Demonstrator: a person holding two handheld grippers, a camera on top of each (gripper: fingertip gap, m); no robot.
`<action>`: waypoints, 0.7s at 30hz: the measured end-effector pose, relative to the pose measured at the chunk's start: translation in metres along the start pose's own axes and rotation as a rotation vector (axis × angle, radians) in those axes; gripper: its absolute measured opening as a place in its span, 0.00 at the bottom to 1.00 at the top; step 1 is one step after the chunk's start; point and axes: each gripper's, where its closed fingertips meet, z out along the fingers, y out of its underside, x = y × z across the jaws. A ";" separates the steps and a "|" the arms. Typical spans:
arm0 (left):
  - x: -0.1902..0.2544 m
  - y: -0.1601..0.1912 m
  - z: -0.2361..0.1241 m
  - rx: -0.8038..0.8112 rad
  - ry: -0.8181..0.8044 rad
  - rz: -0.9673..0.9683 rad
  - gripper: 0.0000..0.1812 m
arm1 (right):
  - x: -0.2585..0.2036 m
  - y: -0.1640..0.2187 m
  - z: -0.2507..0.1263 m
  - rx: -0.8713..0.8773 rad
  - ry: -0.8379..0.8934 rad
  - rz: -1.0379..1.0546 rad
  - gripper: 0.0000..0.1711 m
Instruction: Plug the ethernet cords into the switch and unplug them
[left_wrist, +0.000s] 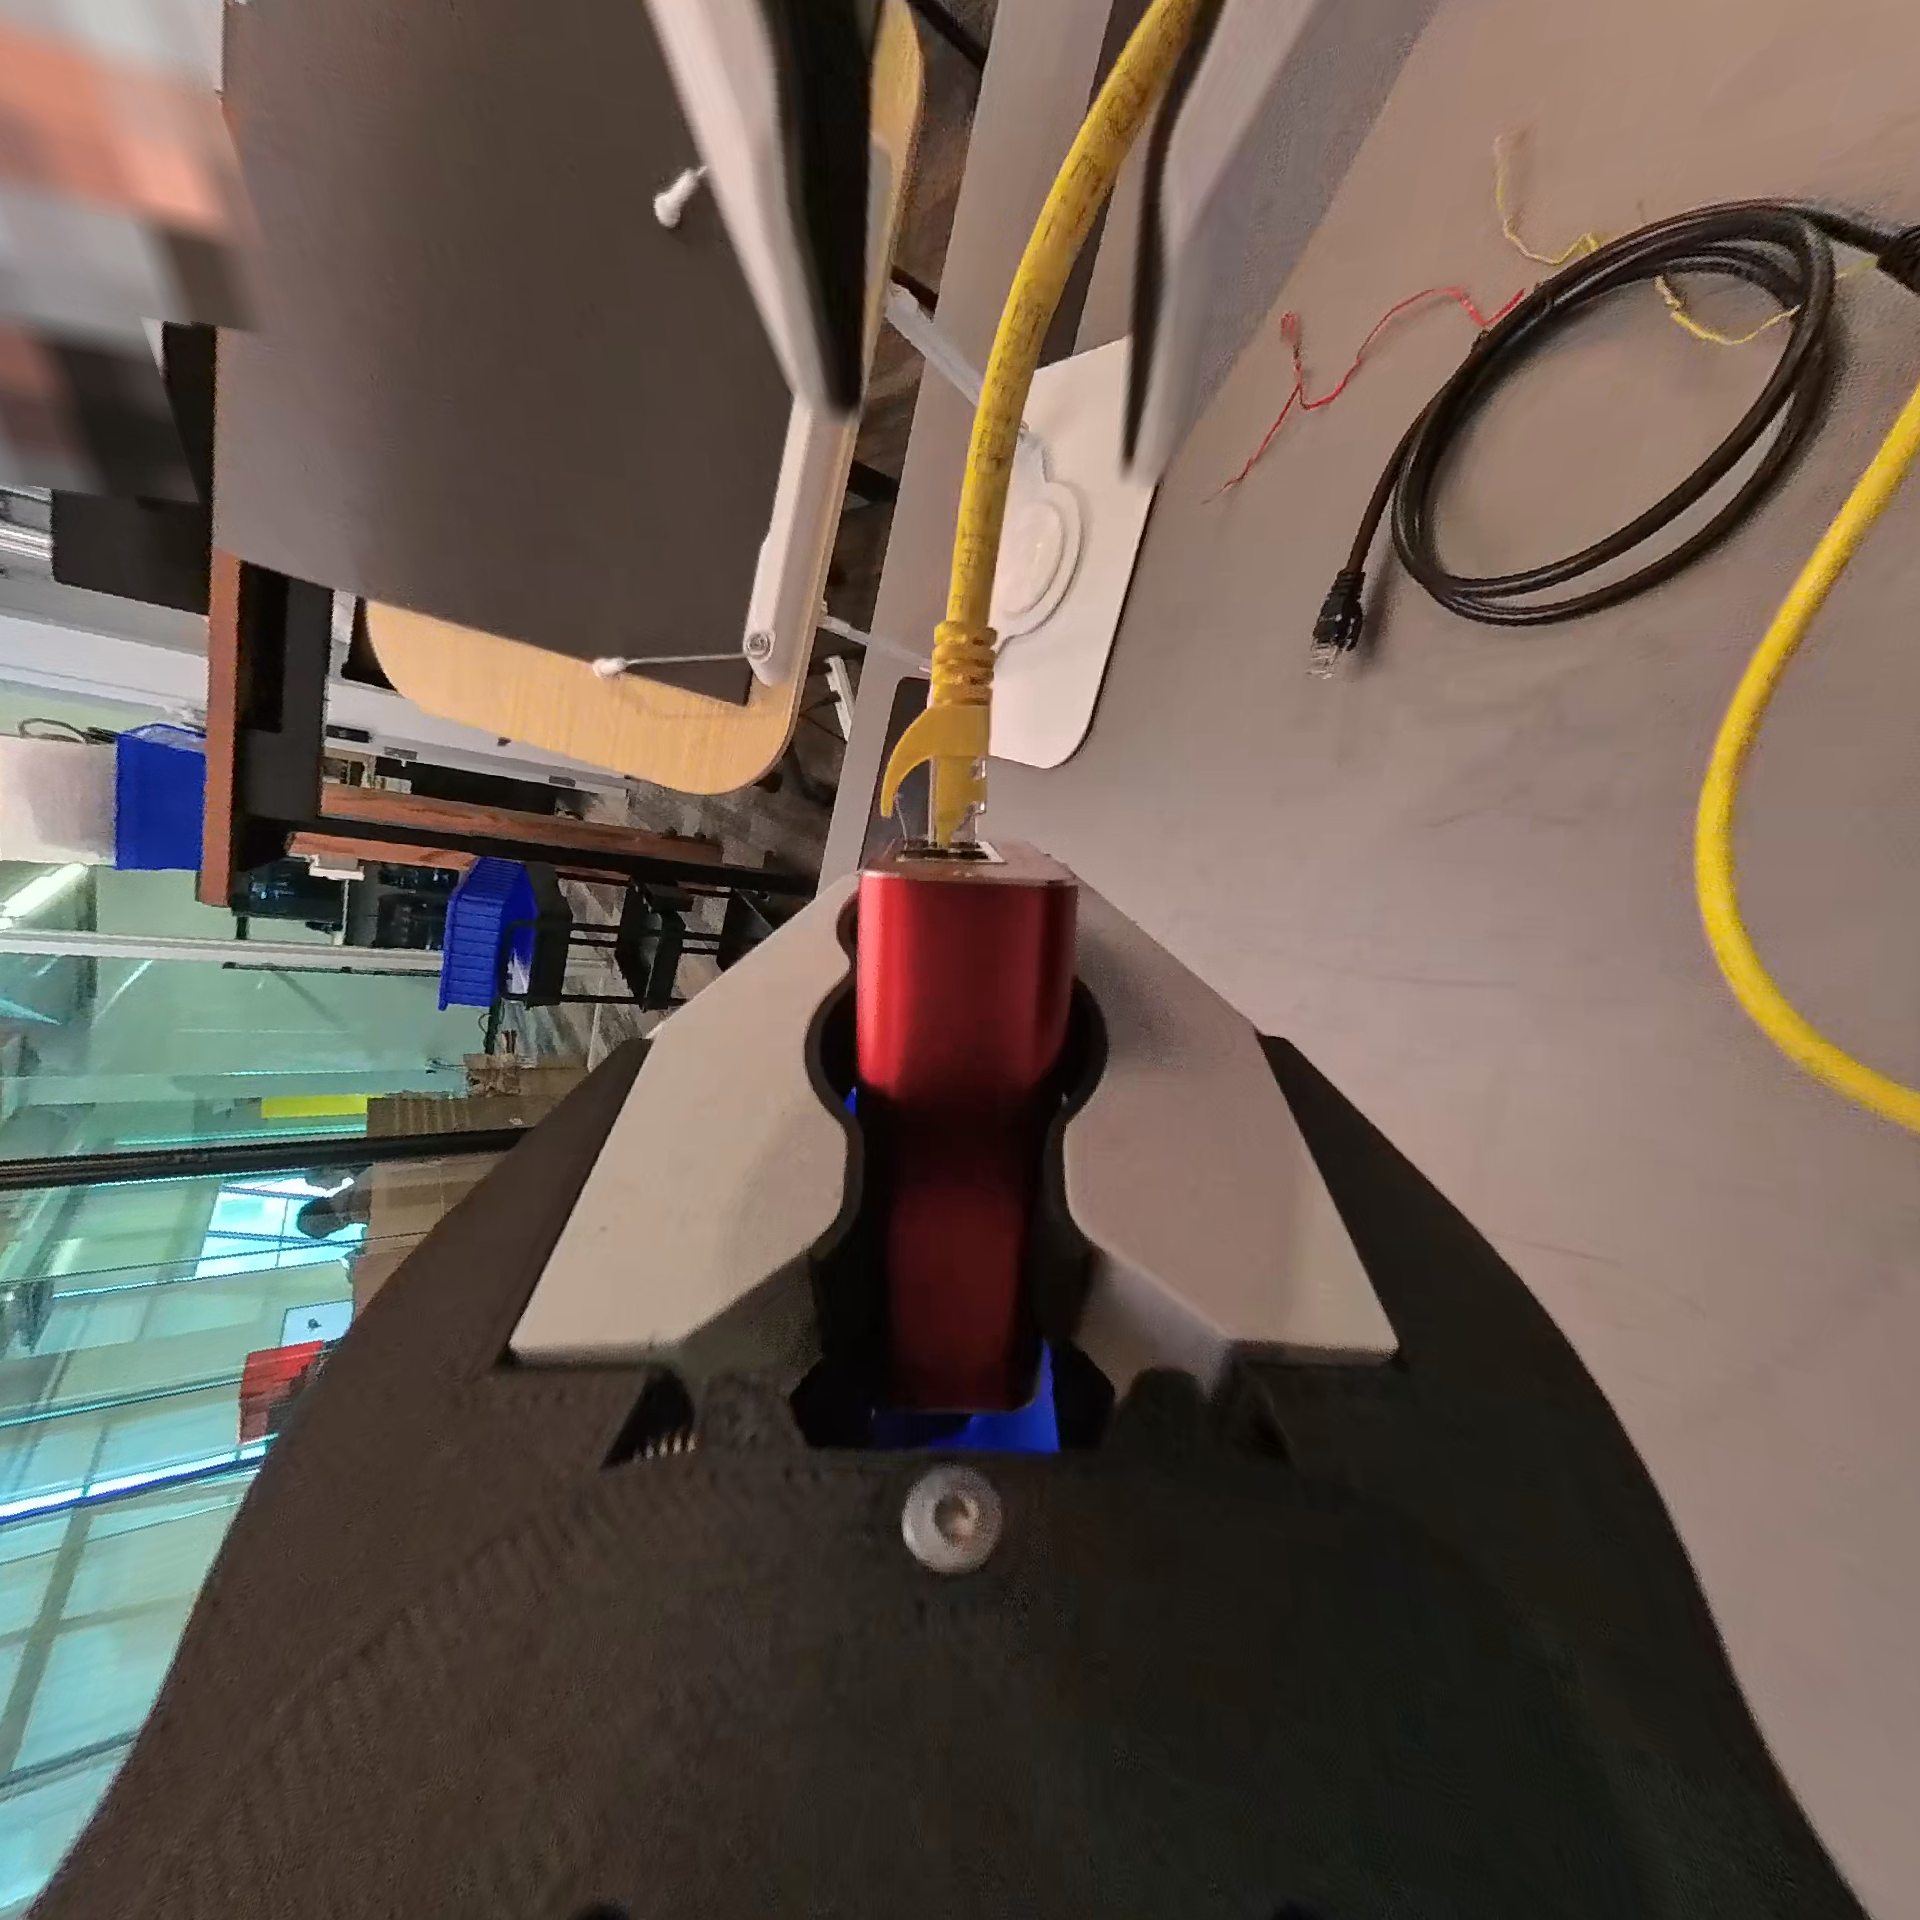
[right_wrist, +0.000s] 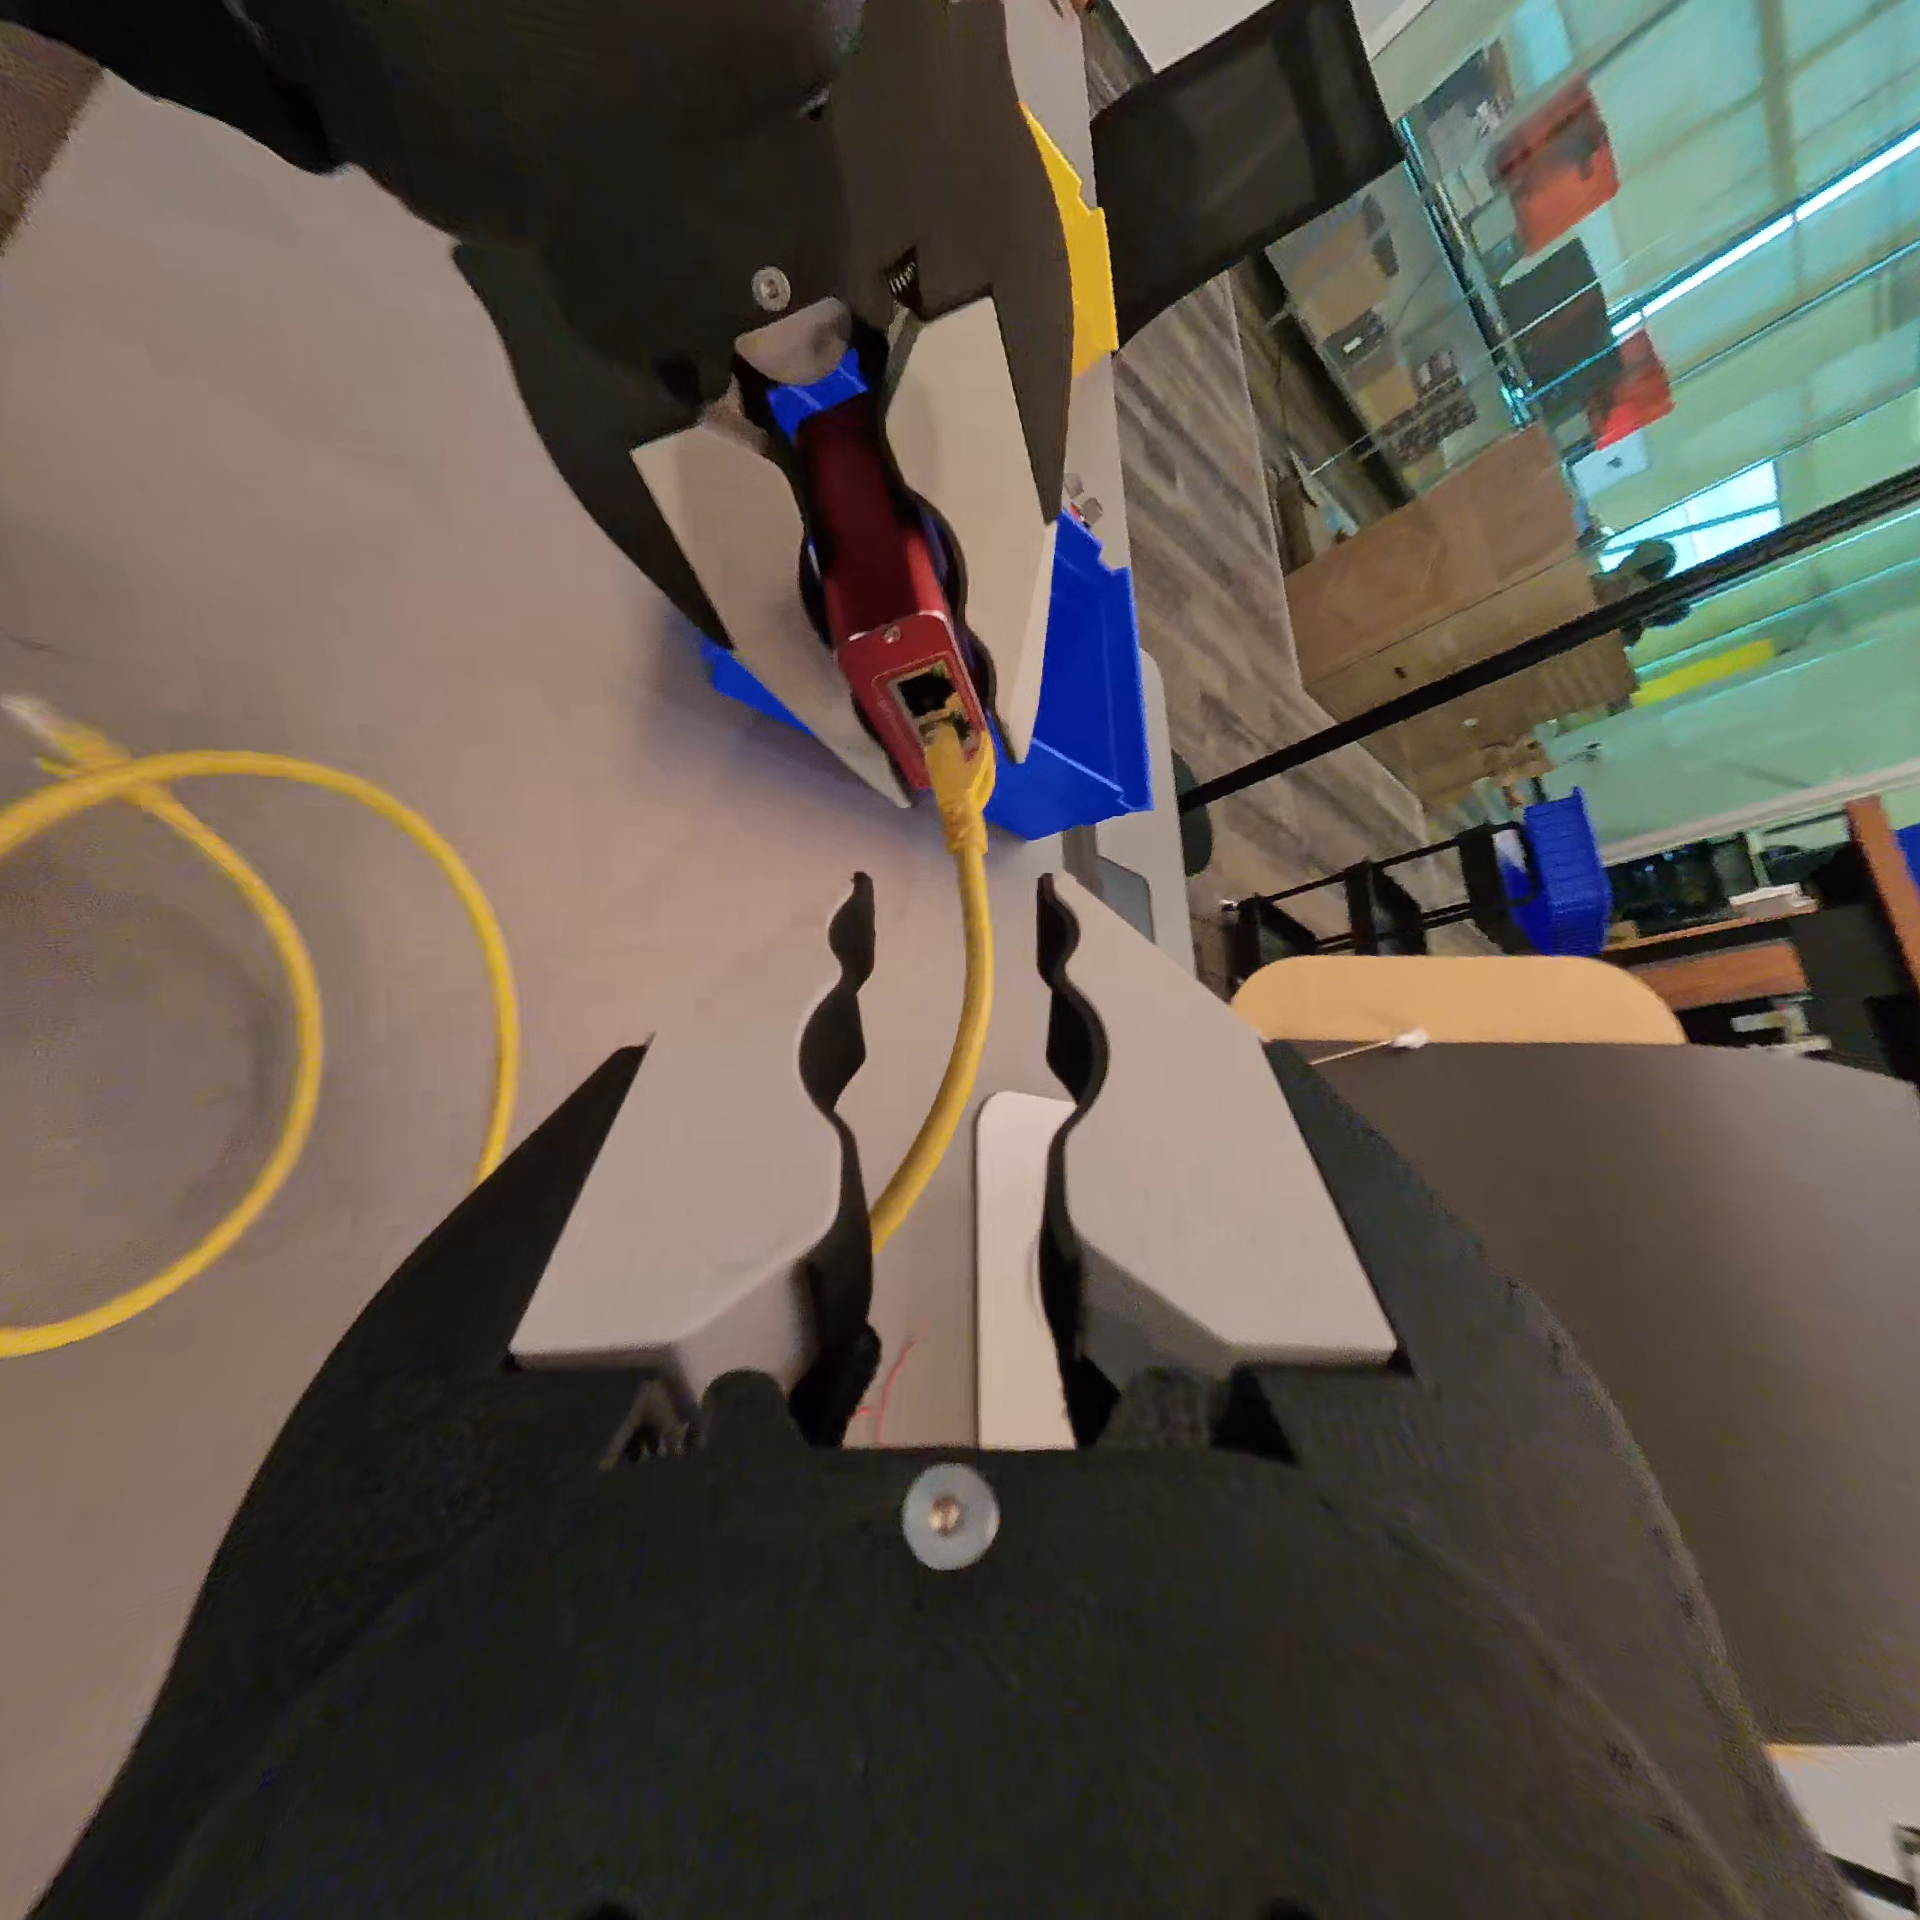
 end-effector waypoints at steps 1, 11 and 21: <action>0.001 -0.002 -0.002 -0.005 0.008 0.005 0.14 | -0.001 -0.002 0.005 -0.004 -0.002 -0.027 0.17; 0.004 -0.019 -0.015 0.001 -0.016 0.065 0.14 | -0.008 -0.017 0.022 -0.040 0.078 -0.304 0.09; 0.000 -0.022 -0.019 0.005 -0.035 0.067 0.14 | -0.007 -0.019 0.017 -0.025 0.067 -0.319 0.11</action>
